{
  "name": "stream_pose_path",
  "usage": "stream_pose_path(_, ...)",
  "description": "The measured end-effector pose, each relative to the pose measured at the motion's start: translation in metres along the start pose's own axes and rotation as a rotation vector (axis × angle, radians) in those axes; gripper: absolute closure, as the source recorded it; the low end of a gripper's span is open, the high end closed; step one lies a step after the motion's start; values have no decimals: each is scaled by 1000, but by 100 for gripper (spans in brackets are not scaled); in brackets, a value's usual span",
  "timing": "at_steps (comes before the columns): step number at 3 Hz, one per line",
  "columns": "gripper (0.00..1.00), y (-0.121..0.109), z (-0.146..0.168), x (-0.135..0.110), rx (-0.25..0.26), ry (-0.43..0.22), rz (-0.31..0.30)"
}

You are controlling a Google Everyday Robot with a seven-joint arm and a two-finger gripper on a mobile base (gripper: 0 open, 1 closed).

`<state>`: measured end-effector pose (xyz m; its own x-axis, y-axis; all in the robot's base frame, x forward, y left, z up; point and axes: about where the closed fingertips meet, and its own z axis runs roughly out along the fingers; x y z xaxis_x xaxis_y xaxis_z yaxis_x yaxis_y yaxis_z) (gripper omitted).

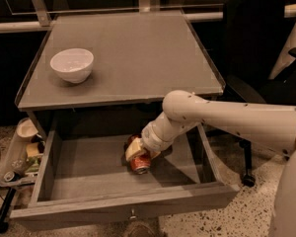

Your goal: Place coke can into top drawer

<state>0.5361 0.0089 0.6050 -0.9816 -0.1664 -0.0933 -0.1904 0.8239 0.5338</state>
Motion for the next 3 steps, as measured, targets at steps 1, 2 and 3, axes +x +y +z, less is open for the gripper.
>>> stream_pose_path(1,81,1,1,-1,-1,2,-1)
stream_pose_path(2,58,1,1,-1,-1,2,-1)
stream_pose_path(3,35,1,1,-1,-1,2,-1)
